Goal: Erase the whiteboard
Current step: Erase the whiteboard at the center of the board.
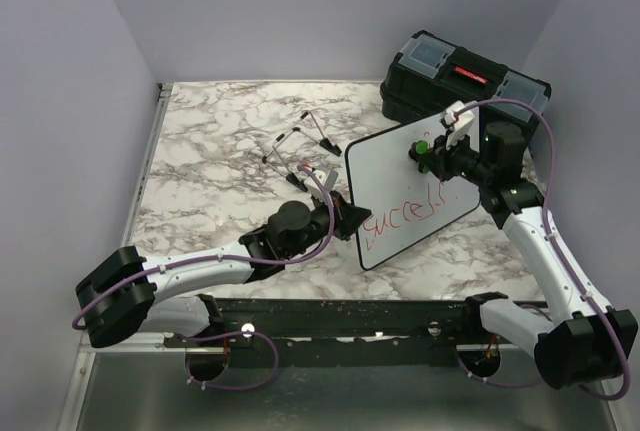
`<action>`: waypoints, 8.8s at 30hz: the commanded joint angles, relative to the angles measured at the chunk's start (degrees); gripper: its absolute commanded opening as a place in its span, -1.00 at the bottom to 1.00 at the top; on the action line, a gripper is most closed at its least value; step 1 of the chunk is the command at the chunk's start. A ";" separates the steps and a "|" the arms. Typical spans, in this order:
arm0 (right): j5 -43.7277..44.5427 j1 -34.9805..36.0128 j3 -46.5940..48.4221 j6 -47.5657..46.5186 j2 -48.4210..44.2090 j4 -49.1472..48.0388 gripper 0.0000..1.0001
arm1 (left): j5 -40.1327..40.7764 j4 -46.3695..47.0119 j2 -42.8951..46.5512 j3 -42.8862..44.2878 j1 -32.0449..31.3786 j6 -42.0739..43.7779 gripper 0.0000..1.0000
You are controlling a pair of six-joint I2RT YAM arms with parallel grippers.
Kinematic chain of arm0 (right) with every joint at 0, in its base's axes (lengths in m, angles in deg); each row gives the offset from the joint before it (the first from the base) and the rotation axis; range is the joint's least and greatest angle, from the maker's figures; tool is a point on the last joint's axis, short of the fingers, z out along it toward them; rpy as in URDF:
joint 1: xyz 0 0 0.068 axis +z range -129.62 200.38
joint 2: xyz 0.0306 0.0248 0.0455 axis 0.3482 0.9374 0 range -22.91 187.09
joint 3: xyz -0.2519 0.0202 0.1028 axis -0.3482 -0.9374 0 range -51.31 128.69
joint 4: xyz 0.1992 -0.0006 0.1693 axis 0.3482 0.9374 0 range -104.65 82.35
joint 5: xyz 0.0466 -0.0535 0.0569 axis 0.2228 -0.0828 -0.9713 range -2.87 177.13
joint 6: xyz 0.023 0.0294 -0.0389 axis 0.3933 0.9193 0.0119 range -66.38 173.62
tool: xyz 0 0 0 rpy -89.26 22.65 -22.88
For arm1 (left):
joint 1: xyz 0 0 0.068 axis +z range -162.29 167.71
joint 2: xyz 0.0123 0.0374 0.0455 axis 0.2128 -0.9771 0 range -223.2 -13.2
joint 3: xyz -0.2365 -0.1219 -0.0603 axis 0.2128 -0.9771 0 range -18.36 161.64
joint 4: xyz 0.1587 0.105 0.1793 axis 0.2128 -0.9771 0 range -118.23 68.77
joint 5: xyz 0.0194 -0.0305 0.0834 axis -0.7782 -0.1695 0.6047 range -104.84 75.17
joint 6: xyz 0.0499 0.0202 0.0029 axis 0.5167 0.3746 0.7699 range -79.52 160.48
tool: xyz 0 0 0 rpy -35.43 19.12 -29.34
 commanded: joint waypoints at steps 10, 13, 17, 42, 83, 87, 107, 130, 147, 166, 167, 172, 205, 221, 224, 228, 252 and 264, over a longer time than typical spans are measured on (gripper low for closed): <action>-8.58 -0.32 2.29 -1.23 -0.30 2.05 -0.99 | -5.82 3.58 -0.05 0.79 -0.58 3.04 -1.00; 1.12 -0.34 5.23 2.41 1.83 -0.73 -0.99 | -5.45 3.21 0.18 0.70 -0.59 3.04 -1.00; -3.23 -0.51 3.91 -4.23 1.69 3.85 -0.99 | -5.01 4.32 0.48 -0.58 -0.59 2.45 -1.00; -6.39 -0.43 -8.02 -15.75 -4.58 10.77 -0.99 | -4.65 4.70 0.06 -0.12 -0.14 1.72 -1.00; 15.29 4.19 2.24 5.43 0.27 -5.83 -0.99 | -4.89 2.74 -2.60 3.93 0.02 0.41 -1.00; 0.46 4.23 1.91 2.01 1.10 -1.90 -0.99 | -5.68 3.16 -3.15 4.27 0.19 0.67 -1.00; -17.14 14.16 3.02 1.02 0.62 3.48 -0.99 | -5.97 6.32 -6.95 6.16 0.90 -4.36 -1.00; 3.49 -4.12 -0.55 4.17 0.98 -0.93 -0.99 | -7.90 6.77 -3.80 2.30 1.72 -2.59 -1.00; 1.33 -5.53 2.10 1.95 1.79 0.08 -0.99 | -8.52 7.63 -1.74 -0.18 2.92 -2.61 -1.00; -4.49 -7.10 3.06 4.63 1.01 -1.70 -0.99 | -9.49 9.95 -2.26 -1.17 2.92 -1.88 -1.00; -1.54 -7.13 3.80 5.38 1.78 -2.45 -0.99 | -9.56 10.21 -2.38 -1.33 2.92 -1.79 -1.00; 3.49 -7.94 5.20 7.27 5.35 -2.77 -0.99 | -10.01 10.81 -1.97 -2.02 3.09 -1.33 -1.00; -31.43 -7.44 4.01 -10.81 7.25 12.29 -0.99 | -10.48 10.42 1.42 -4.08 3.27 0.49 -1.00; -4.50 -8.55 4.11 3.82 8.57 0.20 -0.99 | -10.11 10.73 3.06 -5.76 3.36 -0.22 -1.00; -14.39 -8.56 0.96 -3.44 6.47 4.13 -0.99 | -10.14 10.59 3.24 -5.79 3.36 0.06 -1.00; -33.16 -8.60 -0.18 -16.34 4.20 15.01 -0.99 | -10.20 10.90 3.03 -5.85 3.36 -0.08 -1.00; -24.65 -8.60 -1.06 -10.41 1.66 9.94 -0.99 | -10.60 12.86 1.79 -6.01 3.36 -1.00 -1.00; -15.09 -8.55 4.60 4.42 7.89 -3.60 -0.99 | -10.46 14.07 1.76 -6.97 3.36 -2.11 -1.00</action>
